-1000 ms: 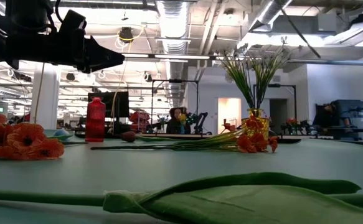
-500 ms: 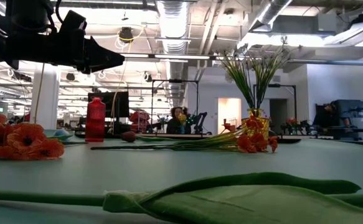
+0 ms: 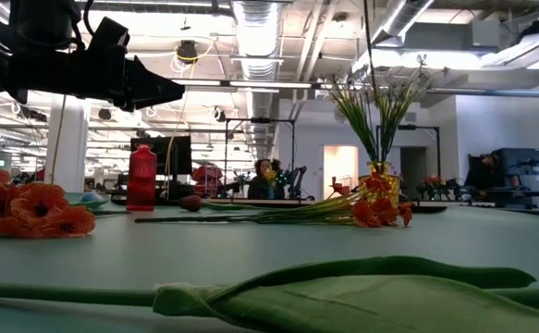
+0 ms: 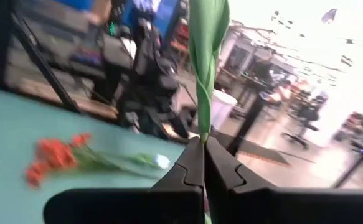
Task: Sort flowers into vase by color
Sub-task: Put the right white tulip into the yellow flower vase
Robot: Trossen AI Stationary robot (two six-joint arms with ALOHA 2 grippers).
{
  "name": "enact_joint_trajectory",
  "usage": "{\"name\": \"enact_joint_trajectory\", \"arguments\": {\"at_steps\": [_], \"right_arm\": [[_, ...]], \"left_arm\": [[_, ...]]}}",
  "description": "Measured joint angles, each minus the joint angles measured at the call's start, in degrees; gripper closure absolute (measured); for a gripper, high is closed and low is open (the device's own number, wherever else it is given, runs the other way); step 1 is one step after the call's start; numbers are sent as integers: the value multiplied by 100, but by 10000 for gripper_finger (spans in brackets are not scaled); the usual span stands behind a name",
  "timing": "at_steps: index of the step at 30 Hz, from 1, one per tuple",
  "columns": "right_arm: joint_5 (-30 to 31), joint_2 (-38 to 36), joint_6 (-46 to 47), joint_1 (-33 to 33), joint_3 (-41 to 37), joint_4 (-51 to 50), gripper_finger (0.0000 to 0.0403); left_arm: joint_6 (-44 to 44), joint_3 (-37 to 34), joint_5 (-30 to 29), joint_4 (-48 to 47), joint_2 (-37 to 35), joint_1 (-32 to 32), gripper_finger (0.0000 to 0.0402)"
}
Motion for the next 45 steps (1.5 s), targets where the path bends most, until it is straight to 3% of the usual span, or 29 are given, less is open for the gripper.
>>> {"name": "enact_joint_trajectory", "arguments": {"at_steps": [10,25,45], "right_arm": [[196,-5,-799,-743,-466,387,381],[175,5,-712,-1999,-1448,1825,381],[68,3,-283,-2258,-2115,2656,381]], "left_arm": [[-67,0,0,4,1,-1,182],[-105,0,0,-7,0,0,182],[-105,0,0,-84,2,-2,182]]}}
